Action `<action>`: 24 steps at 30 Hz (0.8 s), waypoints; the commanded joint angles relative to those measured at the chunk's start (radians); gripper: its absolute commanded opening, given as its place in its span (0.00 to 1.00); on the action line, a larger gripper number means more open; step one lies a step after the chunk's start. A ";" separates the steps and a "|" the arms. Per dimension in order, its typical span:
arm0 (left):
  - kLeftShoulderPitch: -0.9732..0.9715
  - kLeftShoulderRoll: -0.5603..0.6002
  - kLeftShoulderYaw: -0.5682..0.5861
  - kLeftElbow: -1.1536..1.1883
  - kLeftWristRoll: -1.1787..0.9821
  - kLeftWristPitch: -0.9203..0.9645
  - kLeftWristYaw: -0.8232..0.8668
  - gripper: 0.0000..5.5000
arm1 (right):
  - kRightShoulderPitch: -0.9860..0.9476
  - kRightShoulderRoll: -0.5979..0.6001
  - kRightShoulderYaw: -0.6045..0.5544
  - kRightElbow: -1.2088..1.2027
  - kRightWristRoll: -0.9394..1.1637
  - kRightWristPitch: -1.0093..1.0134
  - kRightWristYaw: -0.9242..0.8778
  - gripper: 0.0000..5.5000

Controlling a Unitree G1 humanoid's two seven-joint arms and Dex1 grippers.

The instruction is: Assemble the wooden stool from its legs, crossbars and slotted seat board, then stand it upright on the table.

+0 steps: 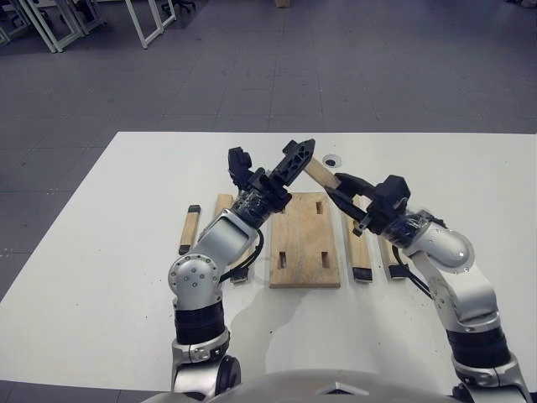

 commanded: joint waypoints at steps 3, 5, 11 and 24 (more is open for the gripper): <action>0.006 -0.013 -0.007 0.023 -0.023 -0.016 0.026 0.65 | 0.008 -0.022 0.012 -0.020 -0.002 -0.013 0.029 0.22; 0.009 -0.003 -0.004 0.025 -0.030 -0.017 0.022 0.58 | 0.014 -0.026 0.009 -0.022 0.003 -0.011 0.035 0.22; 0.015 0.055 0.024 0.029 -0.114 0.023 -0.004 0.37 | 0.022 -0.055 -0.017 -0.020 0.048 -0.017 0.077 0.22; 0.047 0.090 0.020 0.057 -0.176 0.024 0.008 0.09 | 0.001 -0.093 -0.024 0.024 0.042 -0.071 0.139 0.22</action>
